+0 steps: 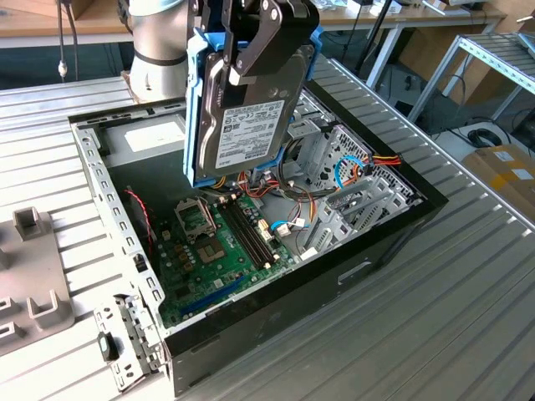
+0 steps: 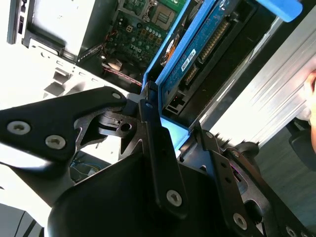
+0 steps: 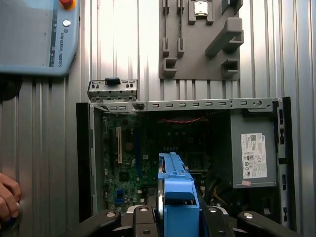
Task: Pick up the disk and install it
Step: 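Pick up the disk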
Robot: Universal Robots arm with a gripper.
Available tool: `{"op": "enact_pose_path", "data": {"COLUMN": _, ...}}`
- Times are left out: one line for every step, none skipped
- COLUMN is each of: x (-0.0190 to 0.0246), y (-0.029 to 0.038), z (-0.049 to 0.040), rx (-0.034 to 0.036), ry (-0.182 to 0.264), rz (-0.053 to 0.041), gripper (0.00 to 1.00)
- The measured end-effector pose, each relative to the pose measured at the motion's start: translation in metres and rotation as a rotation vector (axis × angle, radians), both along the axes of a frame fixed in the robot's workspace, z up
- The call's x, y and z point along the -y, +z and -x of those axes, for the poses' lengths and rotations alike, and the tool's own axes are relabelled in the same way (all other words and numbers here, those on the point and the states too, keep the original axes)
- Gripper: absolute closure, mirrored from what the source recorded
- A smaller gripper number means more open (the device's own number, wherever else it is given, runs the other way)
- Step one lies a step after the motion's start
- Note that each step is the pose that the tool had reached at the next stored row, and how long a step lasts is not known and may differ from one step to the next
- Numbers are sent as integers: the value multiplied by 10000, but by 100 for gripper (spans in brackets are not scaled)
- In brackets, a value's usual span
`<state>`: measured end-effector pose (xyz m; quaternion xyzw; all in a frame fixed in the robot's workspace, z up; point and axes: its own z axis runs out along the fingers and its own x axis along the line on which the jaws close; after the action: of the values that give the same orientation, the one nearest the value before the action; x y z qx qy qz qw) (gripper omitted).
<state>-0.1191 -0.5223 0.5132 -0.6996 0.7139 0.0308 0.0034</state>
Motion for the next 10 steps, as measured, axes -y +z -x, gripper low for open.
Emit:
{"op": "enact_pose_path", "data": {"x": 1, "y": 0, "z": -3, "rx": 0, "ry": 0, "rz": 0, "gripper": 63}}
{"op": "enact_pose_path", "data": {"x": 1, "y": -1, "z": -6, "rx": 0, "ry": 0, "rz": 0, "gripper": 63}}
{"op": "enact_pose_path", "data": {"x": 2, "y": -1, "z": -8, "rx": 0, "ry": 0, "rz": 0, "gripper": 63}}
{"op": "enact_pose_path", "data": {"x": 2, "y": -1, "z": -9, "rx": 0, "ry": 0, "rz": 0, "gripper": 63}}
{"op": "enact_pose_path", "data": {"x": 3, "y": -2, "z": -12, "rx": 0, "ry": 0, "rz": 0, "gripper": 63}}
{"op": "enact_pose_path", "data": {"x": 3, "y": -1, "z": -14, "rx": 0, "ry": 0, "rz": 0, "gripper": 63}}
{"op": "enact_pose_path", "data": {"x": 4, "y": -2, "z": -16, "rx": 0, "ry": 0, "rz": 0, "gripper": 63}}
{"op": "enact_pose_path", "data": {"x": 5, "y": -2, "z": -18, "rx": 0, "ry": 0, "rz": 1, "gripper": 63}}
{"op": "enact_pose_path", "data": {"x": 5, "y": -2, "z": -20, "rx": 0, "ry": 0, "rz": 0, "gripper": 63}}
{"op": "enact_pose_path", "data": {"x": 8, "y": -3, "z": -27, "rx": 0, "ry": 0, "rz": 0, "gripper": 63}}
